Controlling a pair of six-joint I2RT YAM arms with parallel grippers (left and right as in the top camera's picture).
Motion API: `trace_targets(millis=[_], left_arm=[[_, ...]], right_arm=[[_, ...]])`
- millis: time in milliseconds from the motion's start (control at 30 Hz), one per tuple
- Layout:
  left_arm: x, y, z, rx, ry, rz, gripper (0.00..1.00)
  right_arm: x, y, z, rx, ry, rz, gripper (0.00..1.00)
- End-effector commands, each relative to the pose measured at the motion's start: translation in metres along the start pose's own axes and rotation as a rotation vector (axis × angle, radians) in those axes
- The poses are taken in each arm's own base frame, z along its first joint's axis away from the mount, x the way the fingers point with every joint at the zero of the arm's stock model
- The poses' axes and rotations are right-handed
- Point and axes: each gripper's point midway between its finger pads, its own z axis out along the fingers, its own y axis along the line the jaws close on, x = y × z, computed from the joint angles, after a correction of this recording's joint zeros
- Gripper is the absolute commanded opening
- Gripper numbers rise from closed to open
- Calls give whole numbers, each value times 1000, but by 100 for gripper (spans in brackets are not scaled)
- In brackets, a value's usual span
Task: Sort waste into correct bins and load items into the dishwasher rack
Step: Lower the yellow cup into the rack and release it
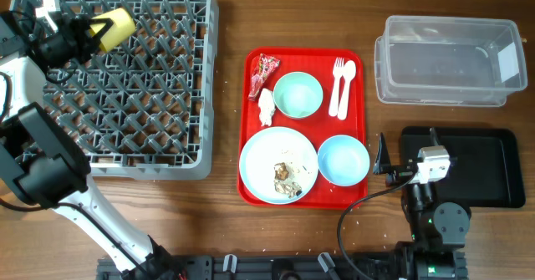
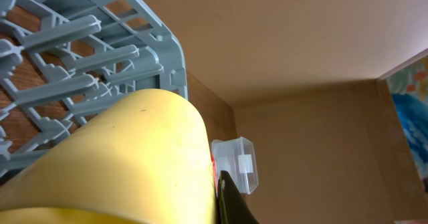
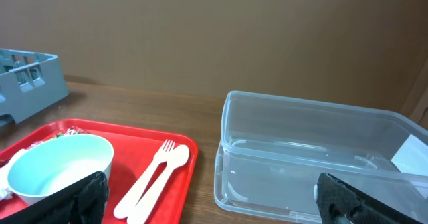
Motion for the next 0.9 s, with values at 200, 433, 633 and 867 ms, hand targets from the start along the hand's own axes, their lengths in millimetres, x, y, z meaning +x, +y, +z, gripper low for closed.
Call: trace_targets(millis=[200,433,633,867], left_arm=[[24,43,13,41,64,-224,4],[19,12,15,191,118,-175,4],[24,18,44,118,127,-135,4],[15,57,20,-54,26,-267,4]], right_arm=[[-2,-3,0,13,-8,-9,100],[-2,-3,0,13,-8,-9,100],[-2,-3,0,13,-8,-9,100],[-2,-3,0,13,-8,-9,100]])
